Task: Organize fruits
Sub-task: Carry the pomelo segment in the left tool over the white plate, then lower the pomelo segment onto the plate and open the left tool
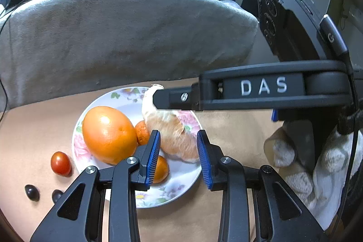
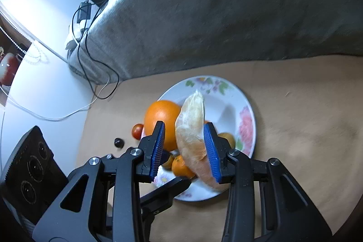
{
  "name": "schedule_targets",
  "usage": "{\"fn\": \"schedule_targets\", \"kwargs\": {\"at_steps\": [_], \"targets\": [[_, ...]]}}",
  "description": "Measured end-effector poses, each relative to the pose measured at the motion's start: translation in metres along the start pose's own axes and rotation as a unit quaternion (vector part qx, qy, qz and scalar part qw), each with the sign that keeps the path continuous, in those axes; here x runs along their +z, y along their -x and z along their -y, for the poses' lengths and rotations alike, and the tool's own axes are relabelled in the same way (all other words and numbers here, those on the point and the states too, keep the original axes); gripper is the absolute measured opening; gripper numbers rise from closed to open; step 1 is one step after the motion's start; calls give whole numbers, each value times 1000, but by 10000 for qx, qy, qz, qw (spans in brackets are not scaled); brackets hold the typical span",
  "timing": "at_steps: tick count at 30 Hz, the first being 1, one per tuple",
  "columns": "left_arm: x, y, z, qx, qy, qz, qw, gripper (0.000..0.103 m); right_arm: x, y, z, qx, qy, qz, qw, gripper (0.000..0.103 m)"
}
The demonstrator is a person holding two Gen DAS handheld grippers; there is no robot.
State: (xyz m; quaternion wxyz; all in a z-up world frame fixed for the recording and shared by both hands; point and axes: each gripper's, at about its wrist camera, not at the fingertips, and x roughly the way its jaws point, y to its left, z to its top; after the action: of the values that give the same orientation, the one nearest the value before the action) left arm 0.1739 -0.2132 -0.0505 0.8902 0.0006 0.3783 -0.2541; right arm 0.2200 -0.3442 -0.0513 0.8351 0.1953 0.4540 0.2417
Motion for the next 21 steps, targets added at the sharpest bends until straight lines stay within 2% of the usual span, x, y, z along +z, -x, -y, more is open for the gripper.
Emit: {"fn": "schedule_targets", "kwargs": {"at_steps": [8, 10, 13, 21], "targets": [[-6, 10, -2, 44, -22, 14, 10000, 32, 1, 10, -8, -162, 158, 203, 9995, 41], [-10, 17, -4, 55, -16, 38, 10000, 32, -1, 12, -11, -212, 236, 242, 9992, 54], [-15, 26, -7, 73, -6, 71, 9999, 32, -5, 17, -16, -255, 325, 335, 9986, 66], [-25, 45, -18, 212, 63, 112, 9997, 32, -18, 30, -31, -347, 609, 490, 9963, 75]]}}
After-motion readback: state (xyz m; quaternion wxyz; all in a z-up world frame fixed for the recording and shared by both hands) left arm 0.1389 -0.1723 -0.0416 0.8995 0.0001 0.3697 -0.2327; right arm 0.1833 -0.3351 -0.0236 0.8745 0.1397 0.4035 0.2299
